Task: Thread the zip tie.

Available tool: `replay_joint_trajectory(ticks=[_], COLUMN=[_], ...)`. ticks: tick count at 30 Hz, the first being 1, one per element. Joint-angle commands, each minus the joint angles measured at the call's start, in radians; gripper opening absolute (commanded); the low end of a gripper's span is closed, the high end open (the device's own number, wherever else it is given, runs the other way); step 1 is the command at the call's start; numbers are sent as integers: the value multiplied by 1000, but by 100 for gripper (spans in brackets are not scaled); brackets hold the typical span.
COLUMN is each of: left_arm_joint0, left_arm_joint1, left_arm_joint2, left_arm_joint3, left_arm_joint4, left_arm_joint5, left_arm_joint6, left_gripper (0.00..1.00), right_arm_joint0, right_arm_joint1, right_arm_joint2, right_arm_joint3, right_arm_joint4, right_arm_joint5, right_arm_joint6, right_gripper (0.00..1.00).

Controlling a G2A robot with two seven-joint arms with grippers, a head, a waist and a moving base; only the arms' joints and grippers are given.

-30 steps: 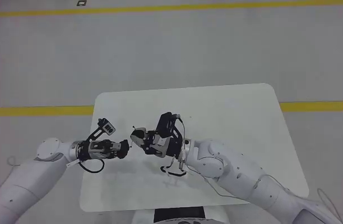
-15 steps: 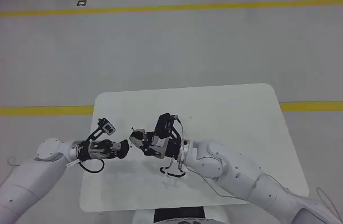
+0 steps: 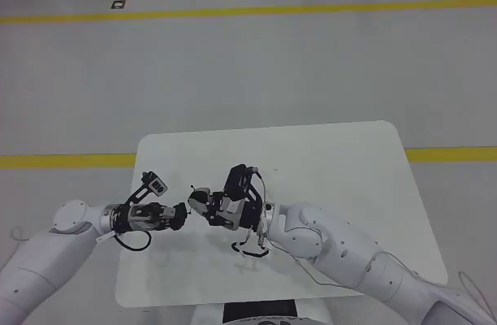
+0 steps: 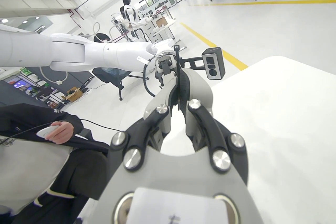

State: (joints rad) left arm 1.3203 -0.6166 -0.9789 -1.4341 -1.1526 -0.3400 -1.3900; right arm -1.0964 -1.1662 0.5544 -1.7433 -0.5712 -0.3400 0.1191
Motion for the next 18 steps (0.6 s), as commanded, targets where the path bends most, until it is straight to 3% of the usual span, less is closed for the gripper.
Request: replay_joint_trajectory(ticks=[1,18], left_arm_joint0=[0,0], left_arm_joint1=[0,0], left_arm_joint2=[0,0], left_arm_joint3=[0,0], left_arm_joint4=[0,0], left_arm_joint5=[0,0], left_arm_joint6=[0,0], left_gripper=[0,0], right_arm_joint0=[2,3], right_arm_joint1=[0,5], right_arm_joint2=[-2,-4], right_arm_joint3=[1,-6], right_arm_joint4=[3,-9], right_arm_joint5=[0,0], right_arm_joint6=[4,-35], right_gripper=[0,0])
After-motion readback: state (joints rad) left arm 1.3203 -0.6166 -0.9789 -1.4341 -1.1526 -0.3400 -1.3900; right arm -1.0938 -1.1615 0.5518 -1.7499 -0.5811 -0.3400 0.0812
